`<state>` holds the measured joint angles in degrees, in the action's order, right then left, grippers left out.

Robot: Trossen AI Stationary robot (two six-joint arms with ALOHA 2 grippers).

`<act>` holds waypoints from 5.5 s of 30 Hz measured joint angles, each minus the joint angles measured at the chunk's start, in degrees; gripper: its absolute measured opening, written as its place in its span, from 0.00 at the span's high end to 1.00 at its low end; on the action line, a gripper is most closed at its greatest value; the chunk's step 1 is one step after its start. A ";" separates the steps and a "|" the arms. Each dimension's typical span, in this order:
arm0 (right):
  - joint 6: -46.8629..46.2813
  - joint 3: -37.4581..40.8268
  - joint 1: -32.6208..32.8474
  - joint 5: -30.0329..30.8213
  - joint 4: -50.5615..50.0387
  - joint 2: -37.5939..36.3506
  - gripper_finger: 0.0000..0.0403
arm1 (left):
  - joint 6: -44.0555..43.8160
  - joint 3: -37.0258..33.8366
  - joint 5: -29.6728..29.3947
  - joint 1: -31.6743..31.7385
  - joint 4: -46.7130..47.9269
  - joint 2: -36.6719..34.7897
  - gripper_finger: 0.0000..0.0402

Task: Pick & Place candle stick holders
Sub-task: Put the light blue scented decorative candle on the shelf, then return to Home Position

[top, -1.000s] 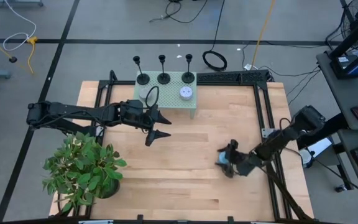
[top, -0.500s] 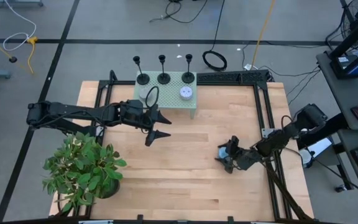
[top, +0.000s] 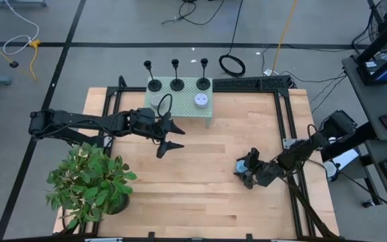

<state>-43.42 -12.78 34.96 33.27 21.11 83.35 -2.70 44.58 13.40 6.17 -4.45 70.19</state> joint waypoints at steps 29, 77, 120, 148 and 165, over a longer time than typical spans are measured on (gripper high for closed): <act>41.77 -8.14 -26.64 -5.72 47.96 0.17 0.29 | -4.11 -0.04 -2.56 0.00 10.29 -17.56 0.30; 53.86 -63.66 -52.52 -35.57 12.66 27.34 0.29 | 0.76 -0.04 -12.57 0.01 19.61 -21.07 0.30; 52.34 -78.36 -54.12 -30.35 -5.85 36.09 0.22 | 2.23 0.00 -15.05 -0.04 22.03 -21.07 0.30; 51.19 -71.46 -43.52 -23.99 -41.49 6.29 0.54 | 5.11 0.00 -25.94 -0.04 33.49 -32.52 0.67; 41.06 -20.64 -38.18 -24.37 -14.30 -34.04 1.00 | -1.61 -10.61 -27.12 -0.06 34.33 -49.51 0.98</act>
<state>-2.36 -33.42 -3.22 8.90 6.81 49.31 -4.31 33.96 -13.72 6.12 29.88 20.69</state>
